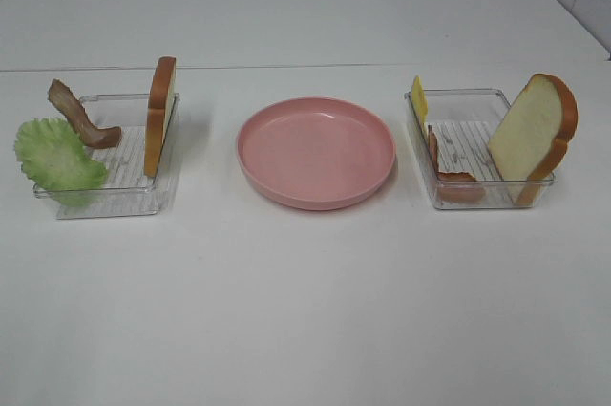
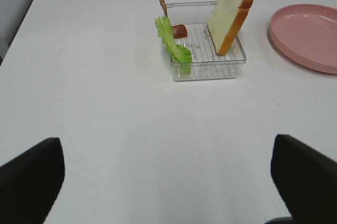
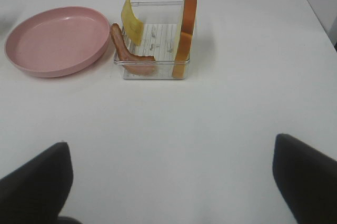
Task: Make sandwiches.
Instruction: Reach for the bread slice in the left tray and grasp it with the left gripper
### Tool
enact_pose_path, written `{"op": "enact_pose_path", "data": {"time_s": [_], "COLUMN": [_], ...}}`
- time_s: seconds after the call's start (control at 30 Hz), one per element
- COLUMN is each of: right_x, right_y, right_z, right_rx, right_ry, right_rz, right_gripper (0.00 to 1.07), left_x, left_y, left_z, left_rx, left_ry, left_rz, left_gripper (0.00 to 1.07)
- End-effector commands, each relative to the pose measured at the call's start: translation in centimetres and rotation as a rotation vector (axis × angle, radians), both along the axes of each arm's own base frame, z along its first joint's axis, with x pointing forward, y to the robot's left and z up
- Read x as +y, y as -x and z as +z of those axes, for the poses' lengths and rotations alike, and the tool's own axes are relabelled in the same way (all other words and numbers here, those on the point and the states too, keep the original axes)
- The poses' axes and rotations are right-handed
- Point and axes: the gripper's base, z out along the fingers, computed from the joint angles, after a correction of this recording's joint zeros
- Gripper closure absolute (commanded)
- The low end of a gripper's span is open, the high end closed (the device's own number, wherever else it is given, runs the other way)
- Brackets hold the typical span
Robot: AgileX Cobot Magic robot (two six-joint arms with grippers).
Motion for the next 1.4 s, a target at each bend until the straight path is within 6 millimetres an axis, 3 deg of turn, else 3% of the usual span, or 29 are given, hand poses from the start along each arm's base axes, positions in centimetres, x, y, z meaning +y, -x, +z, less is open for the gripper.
{"op": "enact_pose_path", "data": {"time_s": [0.03, 0.57, 0.77, 0.83, 0.87, 0.9, 0.93, 0.97, 1.0, 1.03, 1.1, 1.13, 1.17, 1.23, 1.27, 1.33, 1.37, 1.4], "right_x": [0.0, 0.0, 0.0, 0.0, 0.0, 0.0, 0.0, 0.0, 0.0, 0.0, 0.0, 0.0, 0.0, 0.0, 0.0, 0.0, 0.0, 0.0], "right_y": [0.3, 0.3, 0.3, 0.3, 0.3, 0.3, 0.3, 0.3, 0.3, 0.3, 0.3, 0.3, 0.3, 0.3, 0.3, 0.3, 0.3, 0.3], "right_z": [-0.2, -0.2, -0.2, -0.2, -0.2, -0.2, -0.2, -0.2, -0.2, -0.2, -0.2, -0.2, -0.2, -0.2, -0.2, -0.2, -0.2, -0.2], "right_rx": [-0.018, -0.018, -0.018, -0.018, -0.018, -0.018, -0.018, -0.018, -0.018, -0.018, -0.018, -0.018, -0.018, -0.018, -0.018, -0.018, -0.018, -0.018], "right_ry": [0.006, 0.006, 0.006, 0.006, 0.006, 0.006, 0.006, 0.006, 0.006, 0.006, 0.006, 0.006, 0.006, 0.006, 0.006, 0.006, 0.006, 0.006], "right_rz": [0.002, 0.002, 0.002, 0.002, 0.002, 0.002, 0.002, 0.002, 0.002, 0.002, 0.002, 0.002, 0.002, 0.002, 0.002, 0.002, 0.002, 0.002], "right_gripper": [0.09, 0.09, 0.09, 0.09, 0.09, 0.09, 0.09, 0.09, 0.09, 0.09, 0.09, 0.09, 0.09, 0.09, 0.09, 0.09, 0.09, 0.09], "left_x": [0.0, 0.0, 0.2, 0.3, 0.3, 0.3, 0.4, 0.4, 0.5, 0.6, 0.6, 0.7, 0.7, 0.8, 0.8, 0.9, 0.9, 1.0], "left_y": [0.2, -0.2, -2.9, -6.4, -6.4, -7.5, -9.9, -9.9, -11.2, -13.5, -14.5, -17.2, -17.2, -21.0, -21.0, -23.7, -23.7, -26.0], "left_z": [0.1, 0.2, 3.1, 5.2, 5.2, 5.7, 6.6, 6.6, 7.0, 7.5, 7.7, 8.0, 8.0, 8.2, 8.2, 8.2, 8.2, 8.2], "left_rx": [-0.028, -0.001, 0.192, 0.304, 0.304, 0.339, 0.408, 0.408, 0.443, 0.51, 0.545, 0.618, 0.618, 0.72, 0.72, 0.741, 0.741, 0.755], "left_ry": [0.003, -0.026, -0.073, -0.059, -0.059, -0.049, -0.025, -0.025, -0.013, 0.001, 0.005, 0.009, 0.009, 0.011, 0.011, 0.019, 0.019, 0.018], "left_rz": [0.002, -0.013, -0.043, -0.044, -0.044, -0.04, -0.027, -0.027, -0.02, -0.013, -0.011, -0.013, -0.013, -0.017, -0.017, -0.012, -0.012, -0.012], "left_gripper": [0.04, 0.04, 0.04, 0.04, 0.04, 0.04, 0.04, 0.04, 0.04, 0.04, 0.04, 0.04, 0.04, 0.04, 0.04, 0.04, 0.04, 0.04]}}
